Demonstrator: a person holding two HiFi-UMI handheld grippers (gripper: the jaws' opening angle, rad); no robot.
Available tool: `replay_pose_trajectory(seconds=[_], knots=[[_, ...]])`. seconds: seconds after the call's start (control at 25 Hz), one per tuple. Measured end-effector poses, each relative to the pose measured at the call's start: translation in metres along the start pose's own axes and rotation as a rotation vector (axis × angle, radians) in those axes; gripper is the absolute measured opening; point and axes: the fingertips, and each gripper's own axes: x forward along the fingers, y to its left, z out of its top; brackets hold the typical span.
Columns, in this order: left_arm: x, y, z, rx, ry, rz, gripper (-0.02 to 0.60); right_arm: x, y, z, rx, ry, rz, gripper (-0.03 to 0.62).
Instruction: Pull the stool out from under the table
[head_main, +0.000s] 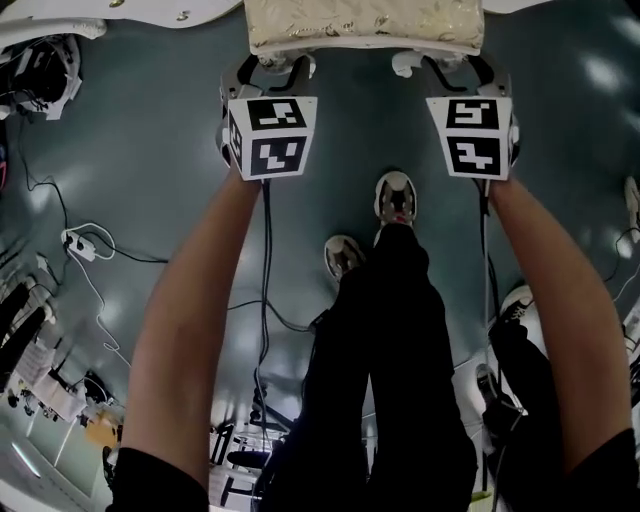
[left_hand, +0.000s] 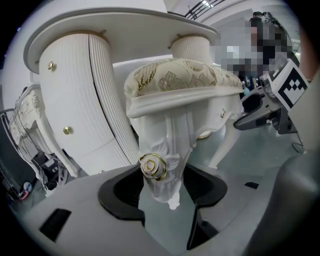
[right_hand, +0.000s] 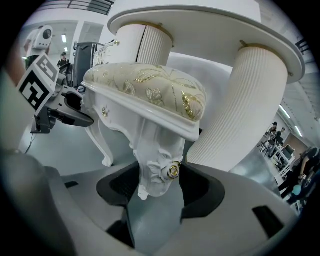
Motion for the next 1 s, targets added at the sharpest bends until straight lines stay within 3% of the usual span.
replay_pose_trajectory(seconds=[0.56, 0.68, 0.8, 1.0], knots=[[-0.002, -0.011, -0.017, -0.012, -0.025, 0.047, 0.258, -0.001, 0.009, -0.018, 0.003, -0.027, 0.012, 0.25], [-0.012, -0.019, -0.037, -0.015, -0.021, 0.055, 0.258, -0.004, 0.022, -0.032, -0.008, -0.054, 0.017, 0.25], [-0.021, -0.025, -0.043, -0.007, -0.072, 0.073, 0.258, -0.013, 0.028, -0.039, -0.012, -0.076, -0.009, 0.25], [-0.046, -0.027, -0.054, -0.026, -0.053, 0.079, 0.258, -0.033, 0.042, -0.042, -0.01, -0.059, 0.009, 0.25]])
